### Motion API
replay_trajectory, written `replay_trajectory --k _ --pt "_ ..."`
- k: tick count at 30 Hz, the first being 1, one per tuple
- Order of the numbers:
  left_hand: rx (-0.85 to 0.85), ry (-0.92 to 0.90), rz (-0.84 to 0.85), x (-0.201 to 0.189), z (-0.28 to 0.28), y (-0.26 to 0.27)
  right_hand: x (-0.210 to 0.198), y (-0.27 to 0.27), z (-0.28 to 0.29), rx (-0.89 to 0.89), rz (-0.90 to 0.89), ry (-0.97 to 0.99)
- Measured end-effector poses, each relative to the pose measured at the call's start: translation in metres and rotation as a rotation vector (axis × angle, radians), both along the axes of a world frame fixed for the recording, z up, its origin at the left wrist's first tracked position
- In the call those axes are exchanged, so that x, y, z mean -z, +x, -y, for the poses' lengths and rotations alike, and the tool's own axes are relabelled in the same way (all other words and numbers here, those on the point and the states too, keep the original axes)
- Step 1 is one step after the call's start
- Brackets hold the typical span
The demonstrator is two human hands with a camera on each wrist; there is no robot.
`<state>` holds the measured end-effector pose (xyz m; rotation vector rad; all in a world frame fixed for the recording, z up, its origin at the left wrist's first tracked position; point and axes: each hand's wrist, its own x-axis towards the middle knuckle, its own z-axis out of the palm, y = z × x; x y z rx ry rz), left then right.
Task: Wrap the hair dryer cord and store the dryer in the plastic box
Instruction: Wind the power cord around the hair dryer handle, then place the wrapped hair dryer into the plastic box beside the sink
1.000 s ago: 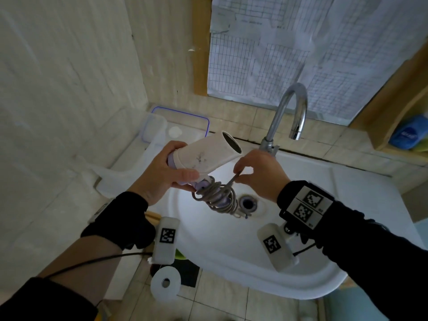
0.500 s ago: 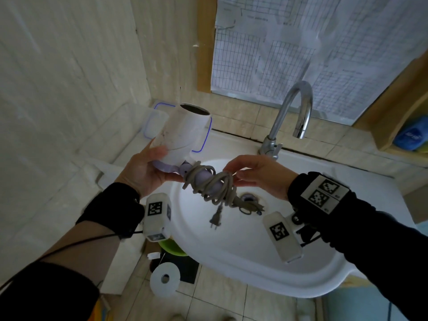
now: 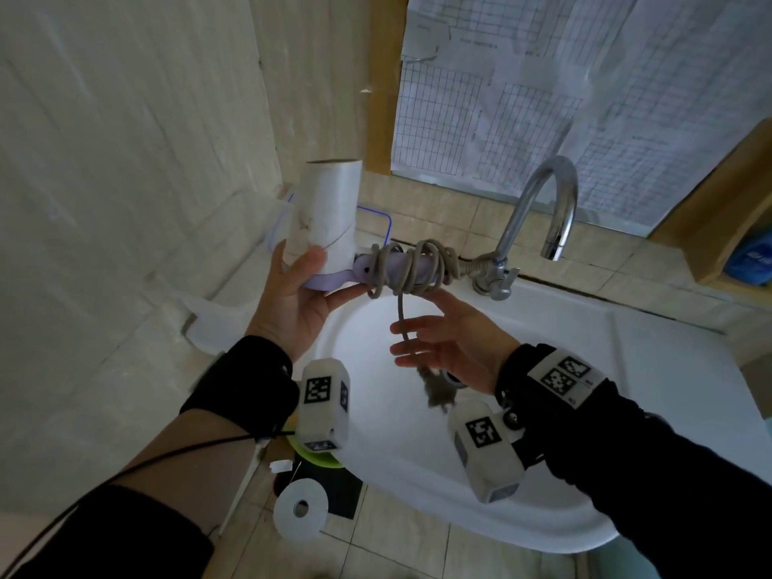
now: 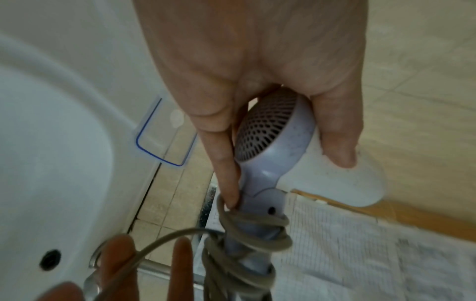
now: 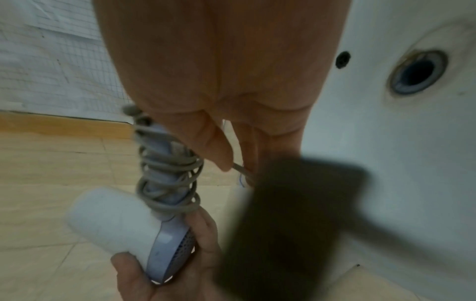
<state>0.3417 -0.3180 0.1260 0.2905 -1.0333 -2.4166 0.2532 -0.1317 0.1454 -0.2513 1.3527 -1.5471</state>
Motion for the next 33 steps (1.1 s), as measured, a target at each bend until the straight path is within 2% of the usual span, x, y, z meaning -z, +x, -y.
replay_trajectory --k 7,11,14,17,21,23,25,29,33 --pt "-0.081 -0.242 0.073 0.000 0.002 0.003 -0.001 0.000 0.011 0.275 0.168 -0.051" --pt "-0.100 -0.390 0.150 0.001 0.003 0.006 -0.001 -0.003 0.019 0.346 0.059 -0.011" --pt "-0.083 -0.524 0.183 0.004 0.005 0.009 -0.008 -0.001 0.030 0.310 -0.049 -0.031" --pt "-0.062 -0.575 0.199 -0.001 0.010 0.010 -0.010 0.003 0.041 0.225 -0.224 -0.021" --pt "0.018 -0.563 0.198 -0.023 0.020 0.014 -0.017 -0.001 0.057 0.228 -0.764 0.180" --pt "0.036 -0.579 0.200 -0.038 0.029 0.016 -0.024 -0.005 0.065 0.180 -0.925 0.199" --pt "0.044 -0.563 0.205 -0.051 0.043 0.019 -0.030 -0.006 0.073 0.095 -0.898 0.142" --pt "0.075 -0.552 0.196 -0.069 0.068 0.023 -0.041 -0.004 0.087 -0.047 -0.547 -0.061" --pt "0.064 -0.541 0.230 -0.079 0.083 0.015 -0.043 -0.007 0.106 -0.115 -0.462 -0.102"
